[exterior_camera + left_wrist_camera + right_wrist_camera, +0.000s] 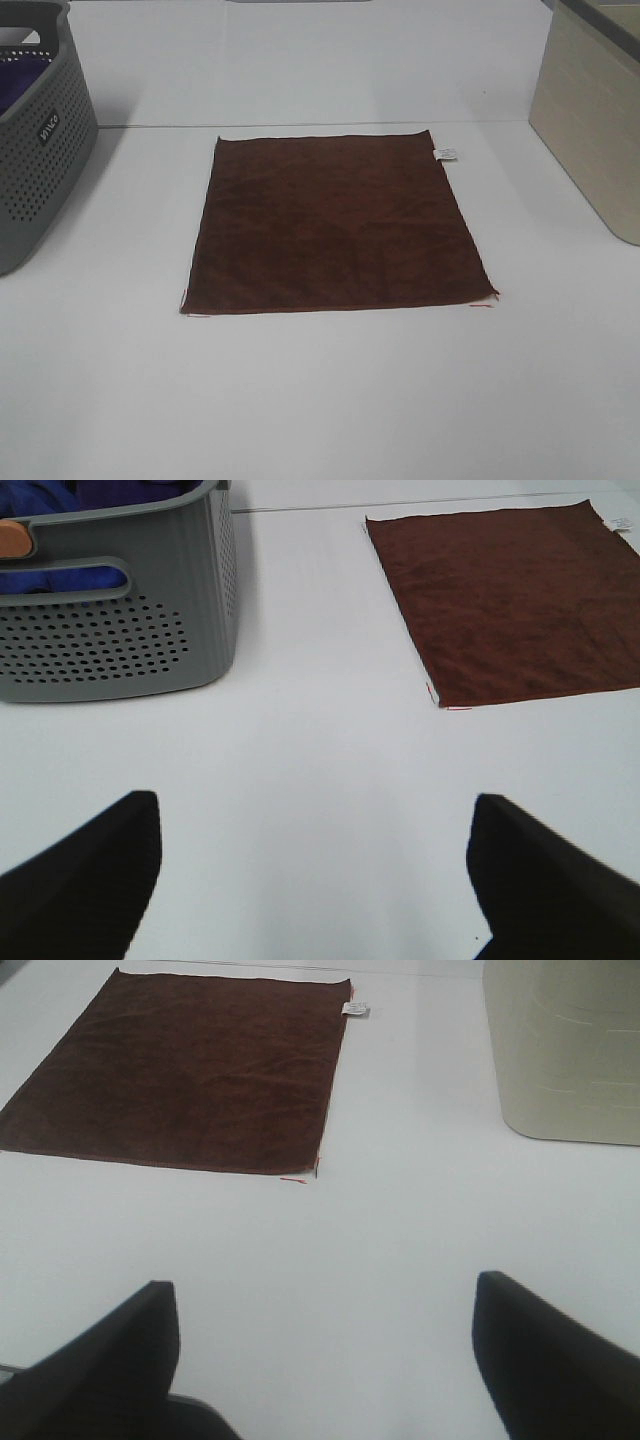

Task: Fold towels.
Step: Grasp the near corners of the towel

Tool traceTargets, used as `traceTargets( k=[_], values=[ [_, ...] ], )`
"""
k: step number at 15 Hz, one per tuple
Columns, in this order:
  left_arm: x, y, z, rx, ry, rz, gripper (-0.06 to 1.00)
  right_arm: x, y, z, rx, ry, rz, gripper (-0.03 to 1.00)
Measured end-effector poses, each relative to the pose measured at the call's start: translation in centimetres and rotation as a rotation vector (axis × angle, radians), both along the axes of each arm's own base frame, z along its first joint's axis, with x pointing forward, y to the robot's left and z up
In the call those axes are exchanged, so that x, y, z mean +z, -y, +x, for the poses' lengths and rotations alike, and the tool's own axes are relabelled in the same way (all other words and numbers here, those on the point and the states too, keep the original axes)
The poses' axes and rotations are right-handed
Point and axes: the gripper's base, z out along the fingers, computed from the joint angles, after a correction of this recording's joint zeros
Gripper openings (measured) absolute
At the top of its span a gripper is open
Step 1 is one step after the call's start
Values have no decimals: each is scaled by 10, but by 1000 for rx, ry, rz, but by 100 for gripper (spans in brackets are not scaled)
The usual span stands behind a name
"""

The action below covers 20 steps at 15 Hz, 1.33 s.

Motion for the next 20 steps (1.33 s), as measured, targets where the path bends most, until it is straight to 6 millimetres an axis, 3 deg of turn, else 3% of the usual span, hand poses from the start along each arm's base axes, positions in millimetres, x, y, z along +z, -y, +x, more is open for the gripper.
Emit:
traceTargets(
  k=[9,15,20],
  values=[
    [1,5,-1,-35,0,-50,79,0,-1,0,5,-2,7,77],
    [5,7,5,-36,13,-101,79,2,-2,30,2,-181,9,77],
    [30,10,45,-18,119,-249,79,11,-6,84,-37,-188,120,76]
  ],
)
